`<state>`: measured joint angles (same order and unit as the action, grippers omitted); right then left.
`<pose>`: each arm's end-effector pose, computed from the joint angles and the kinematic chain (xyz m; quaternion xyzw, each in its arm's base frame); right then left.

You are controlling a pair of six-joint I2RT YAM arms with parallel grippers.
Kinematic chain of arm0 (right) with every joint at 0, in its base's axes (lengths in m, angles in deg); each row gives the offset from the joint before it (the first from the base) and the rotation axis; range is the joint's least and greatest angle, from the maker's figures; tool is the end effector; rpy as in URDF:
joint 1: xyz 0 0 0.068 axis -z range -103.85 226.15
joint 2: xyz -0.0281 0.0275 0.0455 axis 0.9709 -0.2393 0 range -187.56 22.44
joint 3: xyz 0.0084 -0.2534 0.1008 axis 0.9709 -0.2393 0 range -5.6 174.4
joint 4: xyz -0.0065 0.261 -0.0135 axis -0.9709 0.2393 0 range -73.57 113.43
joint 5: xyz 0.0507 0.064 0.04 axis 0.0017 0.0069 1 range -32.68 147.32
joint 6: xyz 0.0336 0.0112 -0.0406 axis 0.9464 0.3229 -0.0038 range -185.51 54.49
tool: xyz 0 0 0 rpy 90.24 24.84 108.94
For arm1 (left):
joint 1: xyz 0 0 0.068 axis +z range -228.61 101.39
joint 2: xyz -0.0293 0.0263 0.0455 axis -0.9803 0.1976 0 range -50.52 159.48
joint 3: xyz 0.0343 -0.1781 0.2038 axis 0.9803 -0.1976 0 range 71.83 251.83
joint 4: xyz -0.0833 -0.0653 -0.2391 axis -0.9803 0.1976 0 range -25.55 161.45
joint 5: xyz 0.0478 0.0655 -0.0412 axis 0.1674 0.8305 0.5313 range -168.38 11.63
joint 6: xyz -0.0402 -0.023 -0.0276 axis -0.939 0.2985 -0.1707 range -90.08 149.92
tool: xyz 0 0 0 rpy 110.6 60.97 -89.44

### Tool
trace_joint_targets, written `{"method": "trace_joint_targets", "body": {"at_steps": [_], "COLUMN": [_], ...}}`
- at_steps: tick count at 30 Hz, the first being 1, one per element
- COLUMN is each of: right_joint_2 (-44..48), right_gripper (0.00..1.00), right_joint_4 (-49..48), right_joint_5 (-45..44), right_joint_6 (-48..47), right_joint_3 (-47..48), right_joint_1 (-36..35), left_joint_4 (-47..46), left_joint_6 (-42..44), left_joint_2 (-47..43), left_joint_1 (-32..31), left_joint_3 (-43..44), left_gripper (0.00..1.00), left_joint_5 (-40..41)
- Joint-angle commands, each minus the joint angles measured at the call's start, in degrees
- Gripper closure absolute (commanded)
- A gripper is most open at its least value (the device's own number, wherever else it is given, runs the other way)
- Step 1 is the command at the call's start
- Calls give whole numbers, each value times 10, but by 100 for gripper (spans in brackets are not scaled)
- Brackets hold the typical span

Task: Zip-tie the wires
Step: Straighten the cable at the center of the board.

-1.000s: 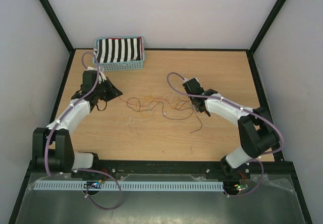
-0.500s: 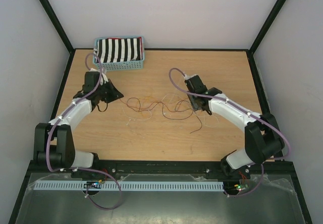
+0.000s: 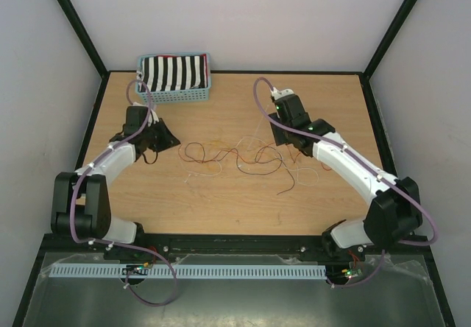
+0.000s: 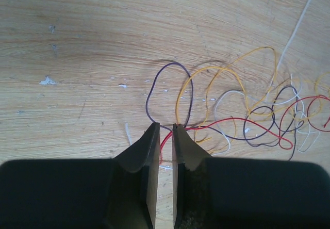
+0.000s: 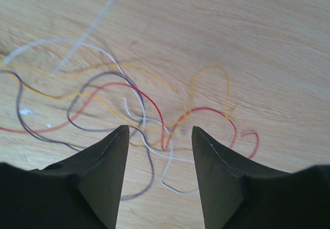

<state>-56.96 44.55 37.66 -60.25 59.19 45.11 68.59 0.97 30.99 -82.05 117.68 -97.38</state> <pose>0.2655 0.1457 0.2965 -0.1348 0.8952 -0.0255 0.4241 0.2966 -0.0295 0.2115 -0.1288 0.8866 -0.2603 0.3600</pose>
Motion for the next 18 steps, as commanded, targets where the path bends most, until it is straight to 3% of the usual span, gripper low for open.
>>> {"method": "trace_joint_targets", "body": {"at_steps": [1,7,18], "right_joint_2": [-39,-129,-347], "right_gripper": [38,38,38], "right_joint_4": [-73,-145,-164], "right_joint_5": [19,-15,-27], "right_joint_6": [52,103,143], "right_joint_3": [26,79,241], "right_joint_1": [0,1,19], "left_joint_4": [-12,-11,19], "left_joint_6": [0,2,19], "left_joint_2": [8,8,-76], "left_joint_1": [5,14,59], "left_joint_3": [-13,-23,-30], "left_gripper": [82,75,46], "left_joint_5": [20,35,20]}}
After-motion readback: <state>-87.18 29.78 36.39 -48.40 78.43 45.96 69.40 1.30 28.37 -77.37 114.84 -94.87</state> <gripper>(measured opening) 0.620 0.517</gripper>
